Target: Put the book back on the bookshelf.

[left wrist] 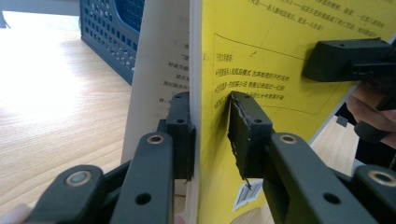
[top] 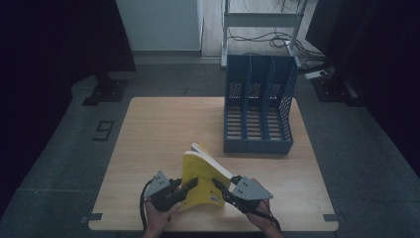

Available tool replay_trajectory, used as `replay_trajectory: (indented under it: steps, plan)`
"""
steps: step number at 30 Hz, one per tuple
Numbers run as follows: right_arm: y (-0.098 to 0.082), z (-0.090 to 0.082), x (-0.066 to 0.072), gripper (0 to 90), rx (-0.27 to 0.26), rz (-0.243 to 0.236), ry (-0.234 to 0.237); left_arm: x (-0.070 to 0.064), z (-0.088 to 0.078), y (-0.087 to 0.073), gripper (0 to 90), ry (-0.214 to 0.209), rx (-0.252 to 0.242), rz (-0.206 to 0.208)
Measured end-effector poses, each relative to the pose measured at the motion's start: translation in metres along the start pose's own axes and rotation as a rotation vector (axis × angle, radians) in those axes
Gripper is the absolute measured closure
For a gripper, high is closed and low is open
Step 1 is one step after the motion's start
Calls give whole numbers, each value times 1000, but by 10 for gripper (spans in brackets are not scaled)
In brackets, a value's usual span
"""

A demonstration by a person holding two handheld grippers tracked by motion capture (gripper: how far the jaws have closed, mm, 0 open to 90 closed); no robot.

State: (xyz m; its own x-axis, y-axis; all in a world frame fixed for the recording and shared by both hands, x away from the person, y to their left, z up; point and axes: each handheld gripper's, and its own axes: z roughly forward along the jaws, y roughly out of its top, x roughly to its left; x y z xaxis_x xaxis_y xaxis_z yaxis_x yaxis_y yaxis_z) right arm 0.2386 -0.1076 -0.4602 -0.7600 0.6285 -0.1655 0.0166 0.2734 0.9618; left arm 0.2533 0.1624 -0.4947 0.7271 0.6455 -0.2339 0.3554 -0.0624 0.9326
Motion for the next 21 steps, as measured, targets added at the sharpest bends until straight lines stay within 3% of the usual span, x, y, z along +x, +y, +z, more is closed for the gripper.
replay_trajectory:
  steps: [10,21]
  plan:
    - [-1,1,-4,709,0,32,15,2,1,0,658,4,0,-11]
    - [1,0,-2,735,2,29,-3,4,4,-1,572,35,15,-12]
